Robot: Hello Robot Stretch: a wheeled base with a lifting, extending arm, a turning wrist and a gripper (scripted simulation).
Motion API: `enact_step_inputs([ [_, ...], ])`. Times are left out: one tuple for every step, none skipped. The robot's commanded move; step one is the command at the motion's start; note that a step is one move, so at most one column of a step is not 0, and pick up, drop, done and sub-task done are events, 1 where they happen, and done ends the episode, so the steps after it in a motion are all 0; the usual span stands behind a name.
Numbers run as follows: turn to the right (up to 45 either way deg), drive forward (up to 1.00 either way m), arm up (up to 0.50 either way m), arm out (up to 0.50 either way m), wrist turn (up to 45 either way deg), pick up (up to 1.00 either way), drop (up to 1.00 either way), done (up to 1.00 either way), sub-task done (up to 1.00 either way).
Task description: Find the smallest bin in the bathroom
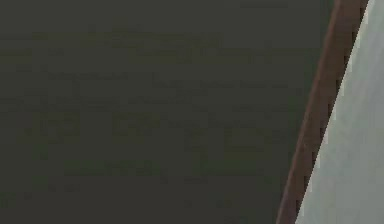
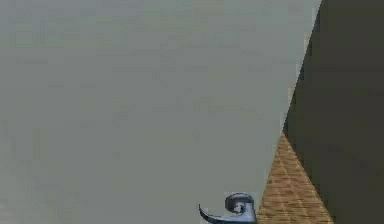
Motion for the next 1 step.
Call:
enact_step_inputs([
  [-45.0,0.00,0.00,0.00,0.0,0.00,0.00,0.00,0.00],
])
